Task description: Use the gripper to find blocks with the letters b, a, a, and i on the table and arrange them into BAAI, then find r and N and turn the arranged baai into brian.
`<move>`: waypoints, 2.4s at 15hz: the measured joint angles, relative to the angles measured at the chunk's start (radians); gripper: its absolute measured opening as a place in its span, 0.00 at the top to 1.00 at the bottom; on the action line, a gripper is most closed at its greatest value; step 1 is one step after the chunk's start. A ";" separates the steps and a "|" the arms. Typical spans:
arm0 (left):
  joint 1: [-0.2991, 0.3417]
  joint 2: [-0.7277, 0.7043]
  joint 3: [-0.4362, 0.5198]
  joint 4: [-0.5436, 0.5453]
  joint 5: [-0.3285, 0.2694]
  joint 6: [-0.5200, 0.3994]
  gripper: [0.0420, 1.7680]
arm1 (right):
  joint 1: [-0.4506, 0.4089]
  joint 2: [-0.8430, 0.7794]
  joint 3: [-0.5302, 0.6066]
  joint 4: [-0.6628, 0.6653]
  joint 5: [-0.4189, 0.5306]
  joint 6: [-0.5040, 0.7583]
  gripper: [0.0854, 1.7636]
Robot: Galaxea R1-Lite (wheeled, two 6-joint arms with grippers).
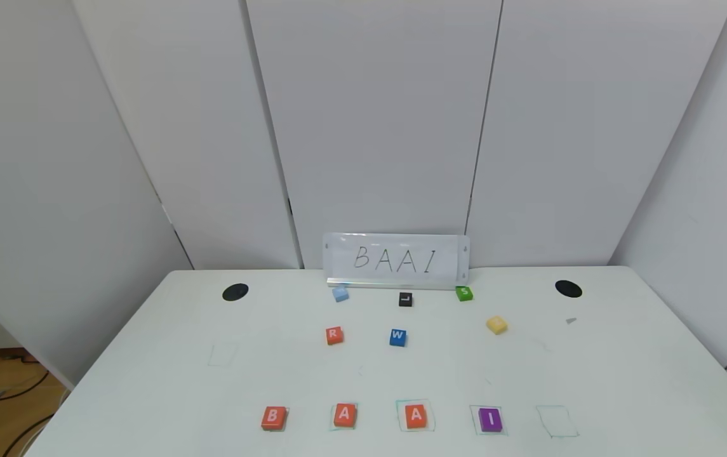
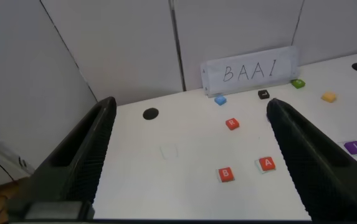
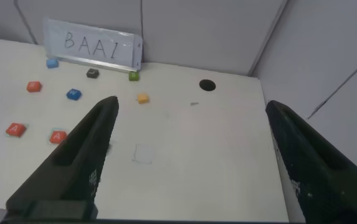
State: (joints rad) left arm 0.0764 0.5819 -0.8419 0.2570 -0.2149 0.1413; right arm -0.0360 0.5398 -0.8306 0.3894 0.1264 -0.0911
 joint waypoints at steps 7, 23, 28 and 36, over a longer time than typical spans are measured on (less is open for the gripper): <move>-0.094 -0.330 -0.129 0.220 -0.008 0.070 0.03 | 0.044 -0.386 -0.082 0.103 0.002 -0.104 0.04; -0.081 -0.583 0.811 -0.287 0.187 0.022 0.03 | 0.039 -0.541 0.818 -0.532 -0.135 -0.079 0.04; -0.081 -0.583 0.840 -0.251 0.194 -0.056 0.03 | 0.039 -0.541 0.830 -0.374 -0.109 0.033 0.03; -0.081 -0.583 0.842 -0.248 0.194 -0.063 0.03 | 0.039 -0.541 0.831 -0.374 -0.110 0.051 0.03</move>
State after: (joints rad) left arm -0.0047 -0.0013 0.0000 0.0089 -0.0204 0.0783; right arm 0.0028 -0.0017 0.0000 0.0157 0.0166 -0.0396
